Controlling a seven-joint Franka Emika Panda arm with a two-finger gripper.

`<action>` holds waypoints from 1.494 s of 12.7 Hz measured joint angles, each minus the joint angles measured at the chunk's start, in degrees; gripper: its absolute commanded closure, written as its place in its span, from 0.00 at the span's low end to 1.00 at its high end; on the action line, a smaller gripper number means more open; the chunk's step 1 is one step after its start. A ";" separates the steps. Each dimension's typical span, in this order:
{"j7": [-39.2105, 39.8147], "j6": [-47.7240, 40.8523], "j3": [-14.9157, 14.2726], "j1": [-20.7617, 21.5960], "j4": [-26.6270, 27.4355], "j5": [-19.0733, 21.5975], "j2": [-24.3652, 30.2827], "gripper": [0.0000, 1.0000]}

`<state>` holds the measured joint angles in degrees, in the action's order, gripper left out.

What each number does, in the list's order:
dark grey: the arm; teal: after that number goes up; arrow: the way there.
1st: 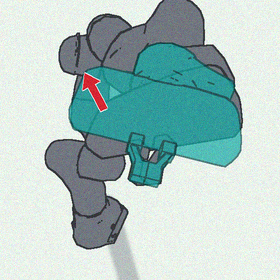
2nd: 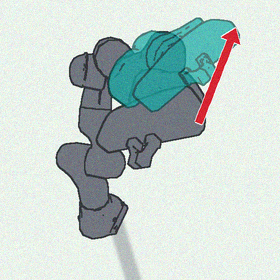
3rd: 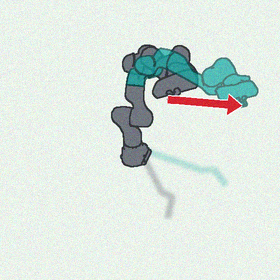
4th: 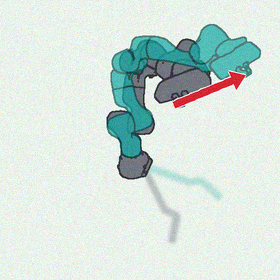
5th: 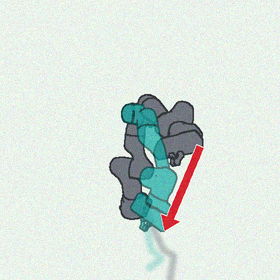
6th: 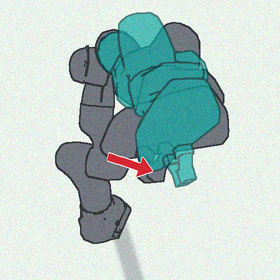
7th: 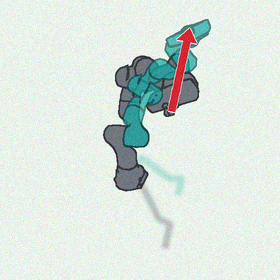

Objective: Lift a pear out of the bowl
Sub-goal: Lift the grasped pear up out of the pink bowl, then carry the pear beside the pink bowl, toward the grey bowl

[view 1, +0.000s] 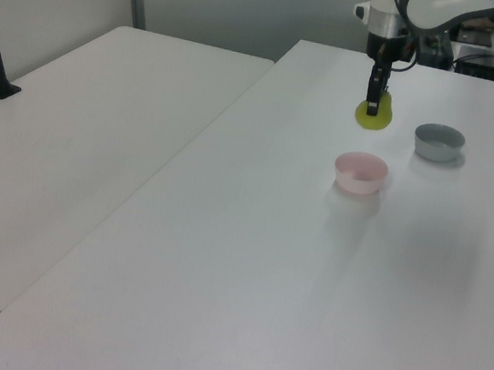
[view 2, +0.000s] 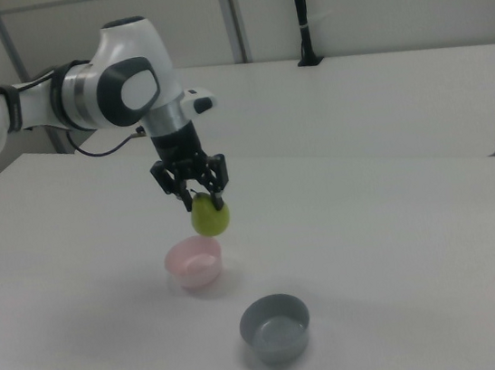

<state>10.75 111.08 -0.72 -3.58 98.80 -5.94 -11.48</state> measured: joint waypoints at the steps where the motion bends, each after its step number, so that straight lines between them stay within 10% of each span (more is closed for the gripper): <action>1: 0.73 0.00 -0.03 -0.98 -0.15 0.00 -0.02 0.72; 19: 4.37 0.11 -0.03 -4.32 -1.71 0.00 -0.62 0.72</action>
<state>15.12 111.19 -0.75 -7.89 97.09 -5.94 -12.11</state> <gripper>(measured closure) 0.392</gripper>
